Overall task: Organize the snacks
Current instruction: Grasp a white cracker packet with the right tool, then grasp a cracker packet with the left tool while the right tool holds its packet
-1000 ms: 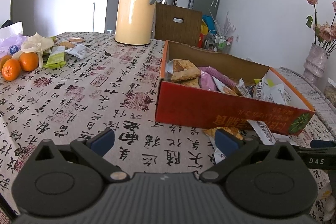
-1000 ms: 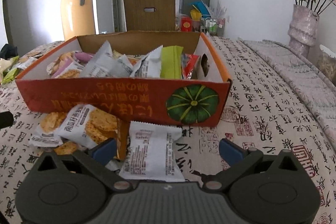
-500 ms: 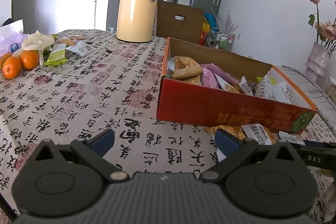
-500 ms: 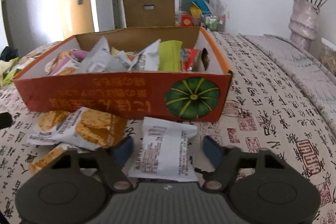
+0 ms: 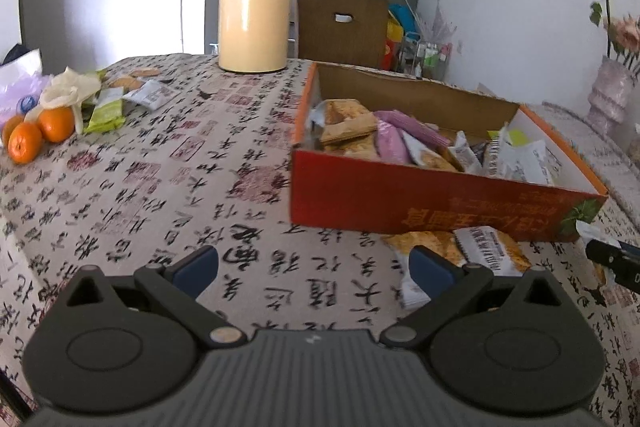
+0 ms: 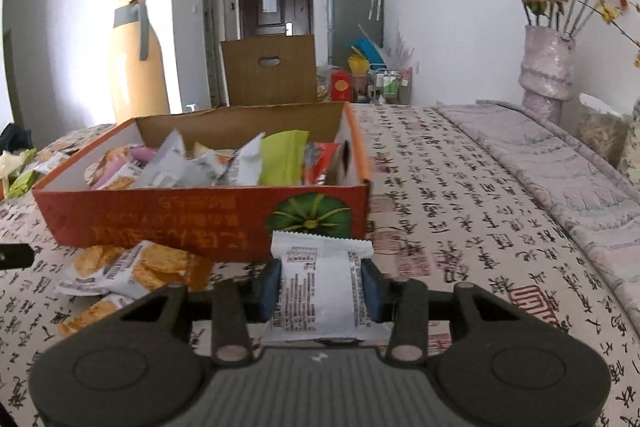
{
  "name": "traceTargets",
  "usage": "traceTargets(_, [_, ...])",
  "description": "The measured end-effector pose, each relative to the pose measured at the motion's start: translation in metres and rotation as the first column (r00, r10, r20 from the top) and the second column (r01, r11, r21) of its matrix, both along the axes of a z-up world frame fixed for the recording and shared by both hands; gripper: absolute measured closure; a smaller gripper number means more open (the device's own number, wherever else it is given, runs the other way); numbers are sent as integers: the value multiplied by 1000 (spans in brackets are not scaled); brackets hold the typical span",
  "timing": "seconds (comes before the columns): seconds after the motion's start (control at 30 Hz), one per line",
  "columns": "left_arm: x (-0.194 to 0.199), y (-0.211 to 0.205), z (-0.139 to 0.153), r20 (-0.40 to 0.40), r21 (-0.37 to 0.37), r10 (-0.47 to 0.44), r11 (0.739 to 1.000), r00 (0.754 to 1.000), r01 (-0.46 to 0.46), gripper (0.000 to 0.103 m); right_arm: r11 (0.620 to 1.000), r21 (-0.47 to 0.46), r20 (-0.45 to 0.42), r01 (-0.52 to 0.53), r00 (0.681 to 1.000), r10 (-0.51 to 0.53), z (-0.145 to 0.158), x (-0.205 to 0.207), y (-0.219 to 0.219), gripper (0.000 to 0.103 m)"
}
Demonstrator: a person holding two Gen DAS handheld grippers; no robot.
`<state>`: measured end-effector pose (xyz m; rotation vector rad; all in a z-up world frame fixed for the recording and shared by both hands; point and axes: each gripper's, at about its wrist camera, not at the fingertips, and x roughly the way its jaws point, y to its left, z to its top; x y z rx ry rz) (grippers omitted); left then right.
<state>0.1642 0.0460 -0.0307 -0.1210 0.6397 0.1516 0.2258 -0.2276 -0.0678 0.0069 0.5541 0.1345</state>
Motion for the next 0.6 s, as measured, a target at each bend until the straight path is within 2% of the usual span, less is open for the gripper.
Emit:
traceTargets(0.13, [17,-23,6,-38,34,-4,999,999,5,0,1000,27,22,5,1000,-6,-3,1,-5,62])
traceTargets(0.3, [42,-47,-3,-108,69,3,998,994,4,0,998,66,16,3,1000,-4,-10,2,-10,62])
traceTargets(0.6, [59,-66,-17,-152,98,20,995,988,-6,0,995,94,51,-14,999,9,-11,-3,-13,62])
